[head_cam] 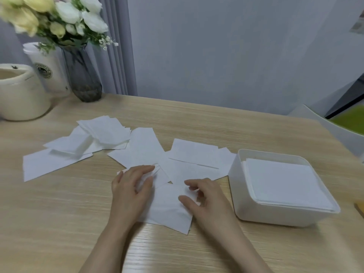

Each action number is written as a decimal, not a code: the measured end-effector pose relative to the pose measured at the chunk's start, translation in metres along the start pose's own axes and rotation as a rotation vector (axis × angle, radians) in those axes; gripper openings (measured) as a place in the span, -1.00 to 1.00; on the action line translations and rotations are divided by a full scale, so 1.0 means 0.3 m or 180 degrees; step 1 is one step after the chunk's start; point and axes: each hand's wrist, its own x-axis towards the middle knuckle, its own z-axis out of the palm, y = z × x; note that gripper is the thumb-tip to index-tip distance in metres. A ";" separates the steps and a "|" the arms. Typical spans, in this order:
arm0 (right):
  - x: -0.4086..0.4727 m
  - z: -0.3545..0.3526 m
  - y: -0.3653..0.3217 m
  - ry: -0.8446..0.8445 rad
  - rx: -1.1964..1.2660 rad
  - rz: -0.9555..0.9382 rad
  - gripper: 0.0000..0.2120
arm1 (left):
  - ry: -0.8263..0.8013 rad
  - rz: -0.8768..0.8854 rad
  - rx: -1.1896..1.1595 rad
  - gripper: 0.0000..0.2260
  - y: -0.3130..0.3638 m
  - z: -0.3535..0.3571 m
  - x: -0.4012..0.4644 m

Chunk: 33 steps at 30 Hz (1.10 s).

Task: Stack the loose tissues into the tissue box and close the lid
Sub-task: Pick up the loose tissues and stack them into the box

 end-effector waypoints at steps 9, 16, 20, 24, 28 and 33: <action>0.019 0.029 -0.008 -0.0378 -0.0431 0.0234 -0.58 | 0.0025 -0.0039 0.0051 -0.75 -0.011 0.009 -0.005; 0.021 0.025 -0.002 -0.0369 -0.0207 0.0273 -0.66 | -0.0470 0.0412 -0.0016 -0.79 -0.018 -0.010 -0.029; 0.024 0.021 0.005 -0.0386 -0.0172 0.0260 -0.66 | -0.1024 0.0800 -0.0042 -0.68 -0.015 -0.033 -0.048; 0.026 0.021 0.008 -0.0372 -0.0141 0.0263 -0.68 | -0.1463 0.1048 0.0108 -0.67 -0.037 -0.059 -0.069; 0.029 0.026 0.011 -0.0346 -0.0128 0.0297 -0.69 | -0.1697 0.1169 0.0192 -0.62 -0.050 -0.067 -0.093; 0.038 0.022 0.010 -0.0386 -0.0087 0.0408 -0.70 | -0.1565 0.1490 0.0360 -0.67 -0.030 -0.048 -0.093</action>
